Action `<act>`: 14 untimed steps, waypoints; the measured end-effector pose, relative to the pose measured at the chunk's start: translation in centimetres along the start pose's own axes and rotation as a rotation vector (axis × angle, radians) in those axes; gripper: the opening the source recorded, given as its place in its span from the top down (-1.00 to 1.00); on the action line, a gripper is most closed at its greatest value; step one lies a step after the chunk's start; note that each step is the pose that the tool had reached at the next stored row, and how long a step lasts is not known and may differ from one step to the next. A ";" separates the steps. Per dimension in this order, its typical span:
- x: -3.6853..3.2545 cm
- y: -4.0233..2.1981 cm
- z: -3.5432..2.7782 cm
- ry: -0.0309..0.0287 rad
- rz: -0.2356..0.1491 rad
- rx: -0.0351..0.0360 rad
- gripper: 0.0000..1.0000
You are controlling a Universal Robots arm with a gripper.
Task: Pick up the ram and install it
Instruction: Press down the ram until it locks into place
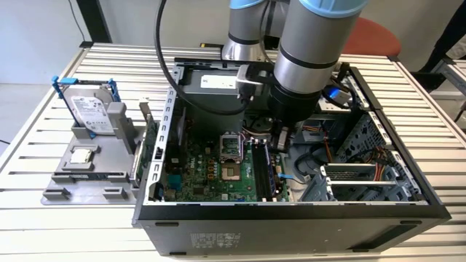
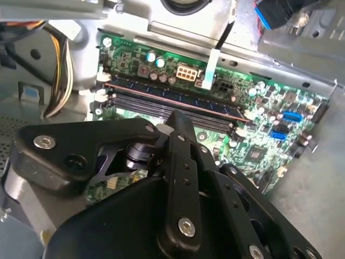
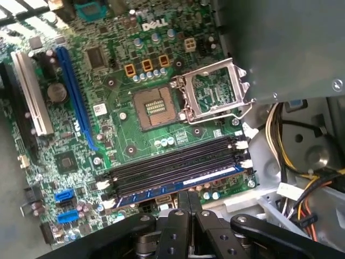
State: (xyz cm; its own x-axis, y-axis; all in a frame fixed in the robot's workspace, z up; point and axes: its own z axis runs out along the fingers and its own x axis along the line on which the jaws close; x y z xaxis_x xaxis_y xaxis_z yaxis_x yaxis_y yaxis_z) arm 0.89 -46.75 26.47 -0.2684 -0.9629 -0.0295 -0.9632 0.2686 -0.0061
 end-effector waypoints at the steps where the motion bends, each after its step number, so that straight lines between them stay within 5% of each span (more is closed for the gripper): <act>1: 0.00 0.00 0.01 -0.0003 -0.020 -0.0006 1.00; 8: -0.02 -0.08 0.10 -0.0017 -0.130 -0.0040 1.00; 14: -0.06 -0.24 0.16 -0.0029 -0.181 -0.0056 1.00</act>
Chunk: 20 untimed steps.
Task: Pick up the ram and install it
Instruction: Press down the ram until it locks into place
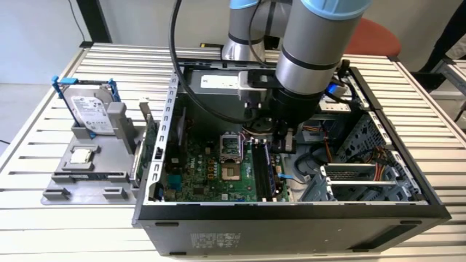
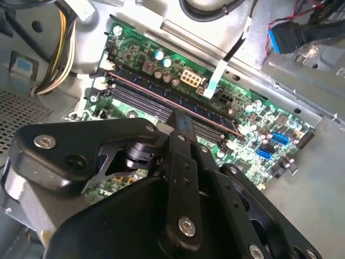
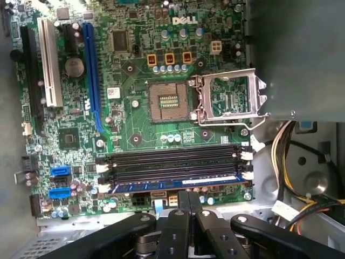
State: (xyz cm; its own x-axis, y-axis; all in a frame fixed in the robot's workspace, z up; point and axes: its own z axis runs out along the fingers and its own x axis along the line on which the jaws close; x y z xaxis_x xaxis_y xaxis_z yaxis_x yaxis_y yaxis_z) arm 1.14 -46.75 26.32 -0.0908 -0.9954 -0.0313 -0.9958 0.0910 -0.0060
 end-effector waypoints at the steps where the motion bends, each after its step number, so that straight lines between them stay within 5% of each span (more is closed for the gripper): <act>1: 0.00 0.02 0.00 -0.0001 0.000 0.0000 1.00; 4: 0.01 0.01 0.10 -0.0005 -0.001 0.0000 1.00; 16: 0.09 0.03 2.26 -0.0002 -0.015 -0.0004 1.00; 20: 0.10 0.03 2.37 0.0001 -0.015 -0.0015 1.00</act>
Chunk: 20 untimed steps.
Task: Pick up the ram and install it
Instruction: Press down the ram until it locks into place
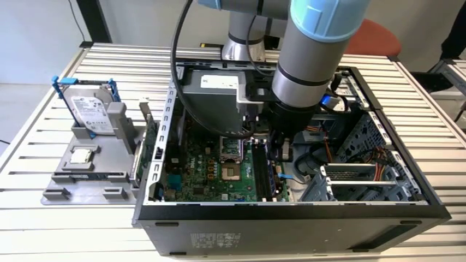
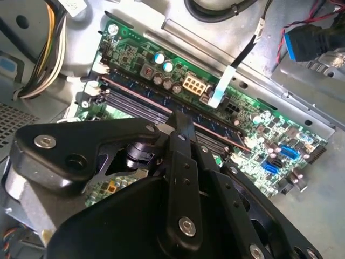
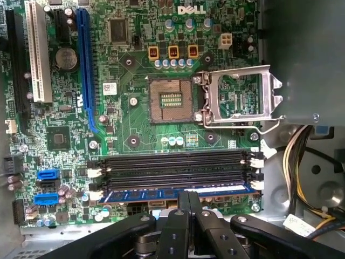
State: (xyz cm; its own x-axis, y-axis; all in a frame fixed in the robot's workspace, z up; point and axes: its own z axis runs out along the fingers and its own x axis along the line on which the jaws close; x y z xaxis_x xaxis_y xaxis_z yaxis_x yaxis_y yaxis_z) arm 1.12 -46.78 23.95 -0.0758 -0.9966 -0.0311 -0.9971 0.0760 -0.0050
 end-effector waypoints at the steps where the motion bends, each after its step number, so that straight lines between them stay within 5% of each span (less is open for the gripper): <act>1: 0.05 -0.01 0.00 0.0000 0.000 0.0000 1.00; 15: 0.28 -0.21 2.18 0.0019 -0.001 -0.0005 1.00; 17: 0.20 -0.21 1.71 -0.0025 -0.001 0.0002 1.00; 20: 0.20 -0.22 0.31 -0.0004 -0.001 -0.0001 1.00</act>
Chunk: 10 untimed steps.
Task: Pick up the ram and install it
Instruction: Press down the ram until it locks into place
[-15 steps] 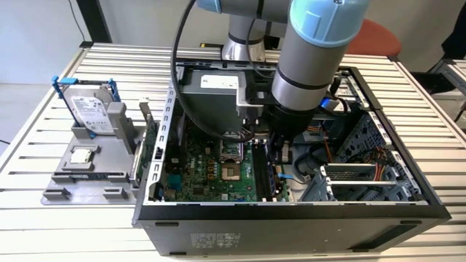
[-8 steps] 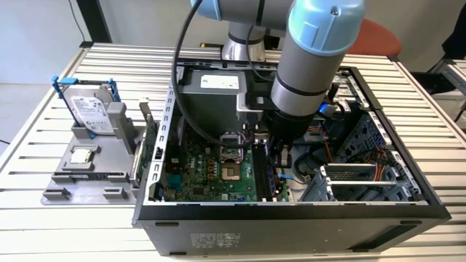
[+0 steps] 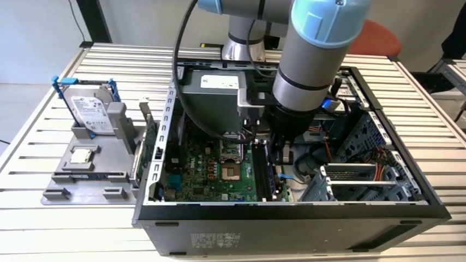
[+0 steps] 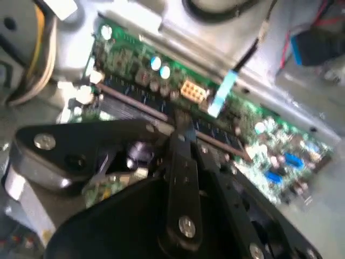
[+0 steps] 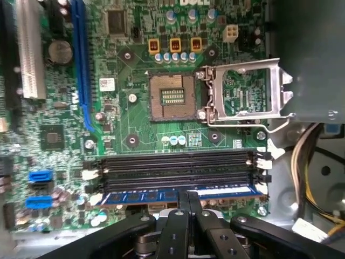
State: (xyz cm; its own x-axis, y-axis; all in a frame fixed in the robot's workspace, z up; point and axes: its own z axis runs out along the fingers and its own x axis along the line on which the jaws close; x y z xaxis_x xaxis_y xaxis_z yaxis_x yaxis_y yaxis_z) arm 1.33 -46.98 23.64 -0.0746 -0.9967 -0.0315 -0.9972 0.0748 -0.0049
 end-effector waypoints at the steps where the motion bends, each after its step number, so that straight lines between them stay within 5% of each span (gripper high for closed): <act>1: -0.02 0.00 -0.48 -0.0003 0.000 0.0000 1.00; 10: -0.14 -0.02 -4.57 0.0001 0.000 0.0000 1.00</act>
State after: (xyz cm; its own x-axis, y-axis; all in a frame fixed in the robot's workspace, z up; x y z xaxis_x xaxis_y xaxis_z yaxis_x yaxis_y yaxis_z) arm 1.33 -46.99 28.21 -0.0745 -0.9967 -0.0313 -0.9972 0.0747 -0.0050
